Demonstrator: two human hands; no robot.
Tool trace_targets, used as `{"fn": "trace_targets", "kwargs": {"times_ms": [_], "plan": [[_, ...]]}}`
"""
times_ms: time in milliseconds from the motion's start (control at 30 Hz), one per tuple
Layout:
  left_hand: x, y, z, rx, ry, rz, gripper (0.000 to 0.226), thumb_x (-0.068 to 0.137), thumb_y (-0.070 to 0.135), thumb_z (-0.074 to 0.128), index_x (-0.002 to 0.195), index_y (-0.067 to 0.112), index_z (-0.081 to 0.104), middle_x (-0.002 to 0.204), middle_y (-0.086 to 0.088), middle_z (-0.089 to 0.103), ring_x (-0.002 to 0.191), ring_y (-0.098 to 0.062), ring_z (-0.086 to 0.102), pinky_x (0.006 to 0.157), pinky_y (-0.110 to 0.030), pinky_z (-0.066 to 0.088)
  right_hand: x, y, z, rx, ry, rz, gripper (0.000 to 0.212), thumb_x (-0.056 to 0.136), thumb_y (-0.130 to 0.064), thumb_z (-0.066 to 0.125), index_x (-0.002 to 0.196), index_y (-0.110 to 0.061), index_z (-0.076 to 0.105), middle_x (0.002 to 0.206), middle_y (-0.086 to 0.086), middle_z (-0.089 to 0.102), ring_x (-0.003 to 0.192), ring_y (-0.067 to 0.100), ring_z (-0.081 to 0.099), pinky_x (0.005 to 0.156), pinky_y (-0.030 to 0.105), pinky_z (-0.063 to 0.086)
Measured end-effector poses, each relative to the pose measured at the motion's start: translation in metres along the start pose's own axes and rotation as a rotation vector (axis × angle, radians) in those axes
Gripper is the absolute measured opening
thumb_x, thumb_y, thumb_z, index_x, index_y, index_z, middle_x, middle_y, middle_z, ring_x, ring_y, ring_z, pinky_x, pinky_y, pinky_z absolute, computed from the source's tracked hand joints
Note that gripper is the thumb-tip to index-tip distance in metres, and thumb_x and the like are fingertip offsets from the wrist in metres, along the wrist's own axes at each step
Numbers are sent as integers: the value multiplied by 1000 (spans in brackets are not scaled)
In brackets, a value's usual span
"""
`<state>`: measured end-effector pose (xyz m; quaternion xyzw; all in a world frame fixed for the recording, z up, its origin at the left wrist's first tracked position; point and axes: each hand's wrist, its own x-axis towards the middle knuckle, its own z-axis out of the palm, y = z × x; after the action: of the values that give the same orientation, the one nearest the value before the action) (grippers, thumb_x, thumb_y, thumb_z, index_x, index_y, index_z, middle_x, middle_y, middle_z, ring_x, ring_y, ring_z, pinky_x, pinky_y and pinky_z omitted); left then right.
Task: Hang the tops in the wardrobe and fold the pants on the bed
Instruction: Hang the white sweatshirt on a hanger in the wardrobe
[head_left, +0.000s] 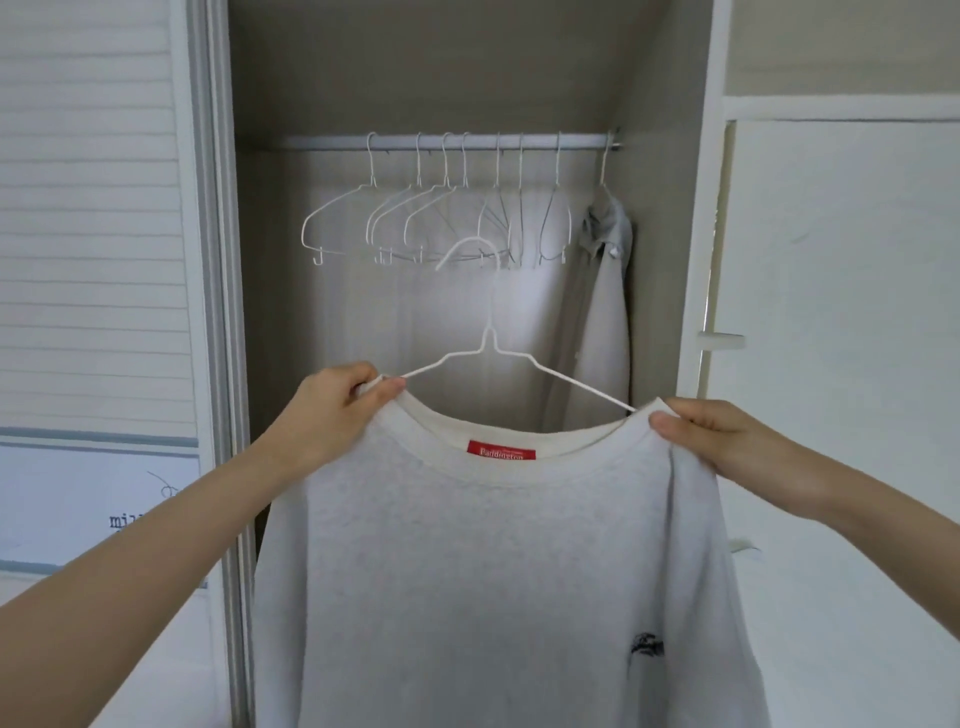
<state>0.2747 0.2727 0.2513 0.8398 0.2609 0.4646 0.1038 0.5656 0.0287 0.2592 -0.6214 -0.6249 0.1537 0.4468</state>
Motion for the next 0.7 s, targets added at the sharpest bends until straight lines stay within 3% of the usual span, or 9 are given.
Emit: {"fn": "trace_targets", "kwargs": {"times_ms": [67, 133, 300, 400, 467, 533, 600, 700], "plan": [[5, 1, -5, -50, -24, -6, 50, 95, 40, 54, 69, -3, 51, 61, -12, 45, 55, -14, 41, 56, -29, 33, 0, -5, -8, 222, -24, 83, 32, 88, -29, 54, 100, -4, 71, 103, 9, 73, 96, 19, 69, 85, 27, 53], [9, 2, -4, -94, -48, -40, 48, 94, 39, 56, 67, 0, 54, 60, -9, 45, 55, -11, 43, 57, -26, 35, 1, -8, -5, 285, -31, 139, 30, 85, -26, 56, 99, -3, 71, 105, 14, 72, 96, 23, 69, 81, 26, 56], [8, 0, 10, -130, -148, -48, 48, 91, 42, 58, 78, -4, 63, 70, -19, 54, 61, -23, 50, 62, -30, 40, 1, -14, 14, 299, 6, 204, 23, 89, -19, 56, 79, -8, 73, 92, 16, 72, 80, 23, 70, 64, 24, 54], [11, -9, 1, -157, -196, -46, 60, 75, 66, 58, 80, 8, 70, 76, -14, 62, 69, -27, 60, 65, -31, 47, -1, -19, 15, 358, 98, 202, 24, 87, -19, 57, 73, -8, 73, 85, 16, 71, 73, 23, 69, 62, 24, 53], [14, -15, -6, -170, -245, -58, 64, 63, 75, 58, 82, 15, 72, 76, -5, 65, 71, -20, 63, 67, -28, 51, -2, -26, 14, 418, 170, 203, 23, 82, -22, 58, 81, -4, 73, 86, 18, 71, 75, 26, 68, 68, 28, 52], [20, -22, -5, -162, -247, -120, 54, 64, 66, 65, 86, 18, 71, 80, 1, 66, 78, -18, 64, 74, -30, 53, -2, -36, 16, 444, 248, 217, 30, 83, -23, 59, 93, 3, 72, 93, 22, 71, 81, 31, 68, 77, 34, 50], [30, -30, 6, -22, -151, -173, 43, 74, 57, 71, 101, 24, 67, 105, 5, 63, 97, -20, 61, 88, -37, 51, 0, -45, 23, 435, 291, 223, 33, 89, -23, 57, 95, 6, 70, 94, 23, 70, 84, 33, 68, 79, 36, 50], [37, -20, 32, 128, -1, -226, 51, 87, 43, 68, 131, 22, 51, 137, -2, 45, 123, -27, 50, 106, -46, 36, 10, -59, 38, 417, 370, 240, 32, 92, -26, 58, 84, 1, 72, 82, 18, 73, 73, 28, 71, 70, 32, 54]]}}
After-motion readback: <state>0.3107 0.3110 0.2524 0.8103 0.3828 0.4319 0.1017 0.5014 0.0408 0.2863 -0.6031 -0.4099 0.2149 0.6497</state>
